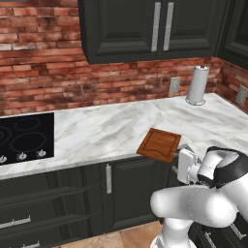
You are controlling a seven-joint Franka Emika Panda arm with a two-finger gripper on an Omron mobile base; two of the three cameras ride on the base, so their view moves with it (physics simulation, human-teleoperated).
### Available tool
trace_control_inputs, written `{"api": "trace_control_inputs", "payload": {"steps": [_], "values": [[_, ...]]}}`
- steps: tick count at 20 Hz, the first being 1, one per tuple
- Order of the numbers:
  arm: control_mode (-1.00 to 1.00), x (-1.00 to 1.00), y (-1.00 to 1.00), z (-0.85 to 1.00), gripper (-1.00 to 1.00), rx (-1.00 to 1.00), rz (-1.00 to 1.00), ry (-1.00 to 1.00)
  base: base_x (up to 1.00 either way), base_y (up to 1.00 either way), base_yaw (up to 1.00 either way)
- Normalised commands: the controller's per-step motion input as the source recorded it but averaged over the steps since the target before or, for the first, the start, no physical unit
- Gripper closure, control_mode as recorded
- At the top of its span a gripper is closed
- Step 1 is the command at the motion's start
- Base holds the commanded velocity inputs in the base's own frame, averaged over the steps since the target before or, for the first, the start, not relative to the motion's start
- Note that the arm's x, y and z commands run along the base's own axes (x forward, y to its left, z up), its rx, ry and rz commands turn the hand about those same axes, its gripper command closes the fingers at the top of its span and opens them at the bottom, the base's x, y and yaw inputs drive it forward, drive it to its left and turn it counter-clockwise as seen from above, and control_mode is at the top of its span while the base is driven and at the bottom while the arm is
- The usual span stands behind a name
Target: Move the cutting board and knife to the sink. Then move spray from the cabinet to the counter.
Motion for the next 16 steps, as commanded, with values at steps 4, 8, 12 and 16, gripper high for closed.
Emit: {"api": "trace_control_inputs", "payload": {"steps": [4,8,12,16], "values": [[-1.0,0.25,0.0,0.0,-1.0,0.0,-0.04,0.0,0.0,0.0,0.0],[-1.0,0.18,0.0,-0.05,-1.0,0.0,-0.01,0.0,0.0,0.0,0.0],[-1.0,0.07,0.0,-0.15,-1.0,0.0,0.0,0.0,0.0,0.0,0.0],[-1.0,0.01,0.0,-0.15,-1.0,0.0,0.0,0.0,0.0,0.0,0.0]]}}
